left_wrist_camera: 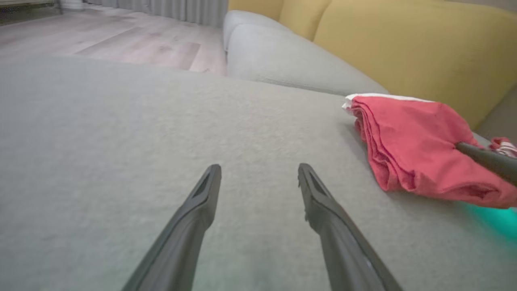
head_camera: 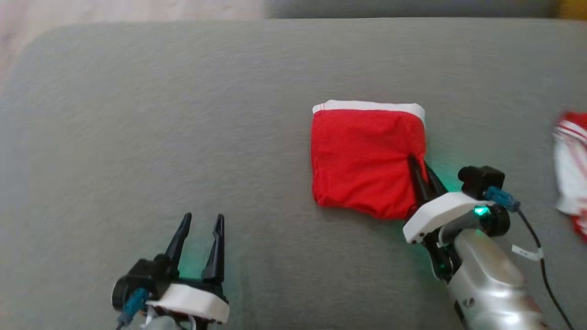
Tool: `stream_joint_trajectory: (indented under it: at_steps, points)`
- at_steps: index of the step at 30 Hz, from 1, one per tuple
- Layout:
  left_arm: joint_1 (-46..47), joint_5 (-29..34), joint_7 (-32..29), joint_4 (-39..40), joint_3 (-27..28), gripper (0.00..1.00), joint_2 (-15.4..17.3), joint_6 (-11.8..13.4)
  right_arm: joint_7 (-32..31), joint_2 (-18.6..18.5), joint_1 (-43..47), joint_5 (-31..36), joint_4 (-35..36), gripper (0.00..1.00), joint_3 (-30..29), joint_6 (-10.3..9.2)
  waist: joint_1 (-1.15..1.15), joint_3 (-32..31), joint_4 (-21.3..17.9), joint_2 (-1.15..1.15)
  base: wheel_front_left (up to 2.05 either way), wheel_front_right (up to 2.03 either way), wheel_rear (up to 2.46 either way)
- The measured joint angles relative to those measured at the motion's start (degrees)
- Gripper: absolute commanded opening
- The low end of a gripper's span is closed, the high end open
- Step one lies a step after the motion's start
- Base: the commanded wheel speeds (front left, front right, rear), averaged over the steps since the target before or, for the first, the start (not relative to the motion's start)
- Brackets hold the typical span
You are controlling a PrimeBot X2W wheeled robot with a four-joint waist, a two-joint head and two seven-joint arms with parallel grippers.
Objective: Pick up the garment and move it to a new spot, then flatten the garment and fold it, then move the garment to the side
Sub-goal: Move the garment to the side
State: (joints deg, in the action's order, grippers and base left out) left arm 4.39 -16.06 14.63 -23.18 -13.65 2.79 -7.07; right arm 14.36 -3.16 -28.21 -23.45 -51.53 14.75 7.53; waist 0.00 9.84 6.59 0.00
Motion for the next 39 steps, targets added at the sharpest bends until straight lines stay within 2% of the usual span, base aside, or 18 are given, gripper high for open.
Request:
stream_joint_trajectory:
  at_steps: [15,17,20,24,26,31,32,33,36,39]
  points:
    - [5.33,0.49,0.00,0.81,-1.27,1.00,-0.02,-0.09,0.00,-0.08,1.72,-2.76,5.93,0.00,5.28,0.00,-0.01,0.15,-29.30,0.00,0.00,0.00,0.00]
    - [5.40,0.53,0.00,0.53,-1.40,1.00,-0.02,-0.10,0.00,-0.10,1.11,-1.29,5.54,0.00,5.50,0.00,-0.01,0.73,-31.38,0.00,0.00,0.00,0.00]
    - [5.52,1.53,0.00,-0.24,-1.48,1.00,-0.02,-0.46,0.00,-0.09,-1.96,1.96,3.90,0.00,4.63,0.00,0.00,2.11,-32.72,0.00,0.00,0.00,0.00]
    - [5.70,2.07,0.00,-0.85,-1.46,1.00,-0.02,-0.51,0.00,-0.65,-9.61,7.73,-0.38,0.00,0.20,0.00,0.00,3.43,-31.57,0.00,0.00,0.00,0.00]
    - [5.70,2.02,0.00,-1.09,-1.63,1.00,-0.01,-0.51,0.00,-2.66,-13.99,11.76,-3.34,0.00,-0.63,0.00,0.00,3.92,-30.48,0.00,0.00,0.00,0.00]
    - [5.72,2.34,0.00,-1.75,-1.59,1.00,-0.01,-0.51,-0.05,-9.50,-22.18,17.34,-12.54,0.00,-8.53,0.00,0.00,4.86,-27.09,0.00,0.00,0.00,0.00]
    - [5.74,2.53,0.00,-1.83,-1.54,1.00,-0.02,-0.51,-0.29,-10.80,-23.09,18.58,-14.43,0.33,-10.39,0.00,0.00,4.98,-26.40,0.00,0.00,0.00,0.00]
    - [5.75,2.53,0.00,-1.96,-1.36,1.00,-0.02,-0.51,-0.71,-12.04,-23.71,19.69,-16.16,1.00,-12.46,0.00,0.00,5.07,-25.71,0.00,0.00,0.00,0.00]
    - [5.76,2.52,0.00,-2.11,-1.09,1.00,-0.02,-0.51,-0.73,-14.26,-24.19,23.82,-18.18,1.00,-19.03,0.00,0.00,5.14,-23.92,0.00,0.00,0.00,0.00]
    - [5.71,2.48,0.00,-2.13,-0.20,1.00,-0.03,-0.51,-0.38,-13.66,-24.10,26.95,-16.73,1.00,-23.62,0.00,0.00,4.97,-22.60,0.00,0.00,0.00,0.00]
